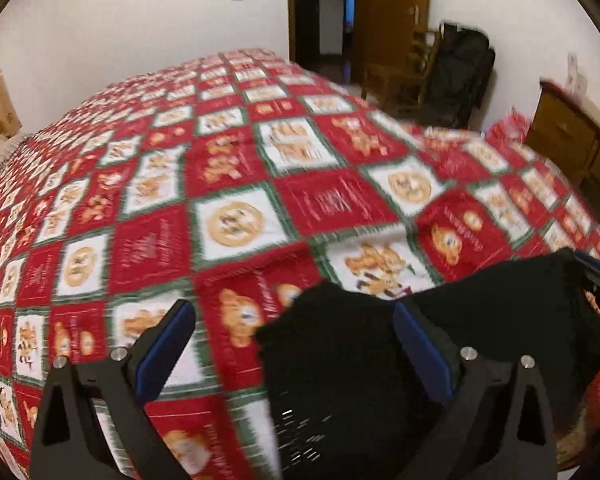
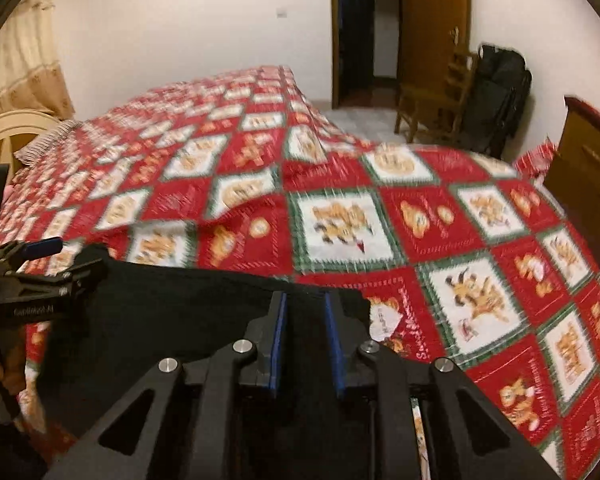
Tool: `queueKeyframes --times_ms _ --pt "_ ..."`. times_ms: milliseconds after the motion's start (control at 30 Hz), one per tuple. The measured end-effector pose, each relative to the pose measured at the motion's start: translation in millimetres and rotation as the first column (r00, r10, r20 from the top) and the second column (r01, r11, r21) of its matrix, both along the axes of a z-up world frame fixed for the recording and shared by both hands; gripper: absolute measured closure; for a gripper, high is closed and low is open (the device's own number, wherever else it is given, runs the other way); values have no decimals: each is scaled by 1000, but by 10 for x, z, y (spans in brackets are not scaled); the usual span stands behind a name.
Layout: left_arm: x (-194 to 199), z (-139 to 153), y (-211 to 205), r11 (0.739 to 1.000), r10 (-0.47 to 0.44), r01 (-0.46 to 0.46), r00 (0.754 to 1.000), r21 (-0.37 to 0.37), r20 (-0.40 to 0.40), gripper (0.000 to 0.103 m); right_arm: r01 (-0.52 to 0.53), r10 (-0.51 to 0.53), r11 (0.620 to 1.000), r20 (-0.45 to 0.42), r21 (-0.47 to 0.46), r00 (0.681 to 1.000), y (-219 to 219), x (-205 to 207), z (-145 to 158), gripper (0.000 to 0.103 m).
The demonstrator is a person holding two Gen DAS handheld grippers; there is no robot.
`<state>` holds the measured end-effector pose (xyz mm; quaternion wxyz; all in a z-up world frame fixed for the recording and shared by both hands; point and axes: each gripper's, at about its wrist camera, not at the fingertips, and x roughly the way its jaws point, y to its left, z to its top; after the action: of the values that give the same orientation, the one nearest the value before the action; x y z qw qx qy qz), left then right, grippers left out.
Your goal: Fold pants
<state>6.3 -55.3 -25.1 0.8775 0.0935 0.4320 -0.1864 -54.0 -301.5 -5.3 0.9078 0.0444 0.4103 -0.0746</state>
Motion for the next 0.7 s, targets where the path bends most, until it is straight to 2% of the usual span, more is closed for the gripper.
queueKeyframes --times_ms 100,300,433,500,567,700 --pt "34 -156 -122 998 10 -9 1000 59 -11 2 26 -27 999 21 35 999 -99 29 -23 83" --pt "67 -189 -114 999 19 -18 1000 51 -14 2 53 -57 995 36 85 998 -181 48 -41 83" --pt "48 -181 -117 998 15 -14 1000 55 -7 2 48 -55 996 89 75 995 -87 -110 128 83" --pt "28 -133 -104 999 10 -9 1000 52 -5 2 25 -29 999 125 33 992 29 -280 272 83" --pt "-10 -73 -74 1000 3 -3 1000 31 -5 2 20 -19 1000 120 -2 993 114 -410 326 83" --pt "-127 9 -81 1000 -20 20 1000 8 12 2 29 -29 1000 72 -4 997 158 -646 241 83"
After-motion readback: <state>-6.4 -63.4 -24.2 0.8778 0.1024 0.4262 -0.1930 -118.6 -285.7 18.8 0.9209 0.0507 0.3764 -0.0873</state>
